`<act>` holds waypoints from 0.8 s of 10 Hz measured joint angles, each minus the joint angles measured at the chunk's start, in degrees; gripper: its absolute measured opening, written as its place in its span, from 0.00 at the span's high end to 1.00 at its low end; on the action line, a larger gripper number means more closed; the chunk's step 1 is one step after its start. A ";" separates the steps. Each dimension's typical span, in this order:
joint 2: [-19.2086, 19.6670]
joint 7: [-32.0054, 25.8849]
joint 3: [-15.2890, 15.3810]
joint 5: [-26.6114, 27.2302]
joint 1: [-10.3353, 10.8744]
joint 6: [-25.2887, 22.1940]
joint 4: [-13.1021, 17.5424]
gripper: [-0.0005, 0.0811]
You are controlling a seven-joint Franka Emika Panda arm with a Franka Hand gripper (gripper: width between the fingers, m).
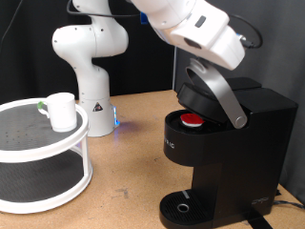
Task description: Make a cup of coffee with the keurig machine
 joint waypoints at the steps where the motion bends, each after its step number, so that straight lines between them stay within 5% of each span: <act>1: 0.25 0.24 -0.18 -0.77 -0.21 0.01 -0.29 0.99; 8: 1.24 -0.23 -1.62 -3.88 -0.81 0.06 -1.66 0.99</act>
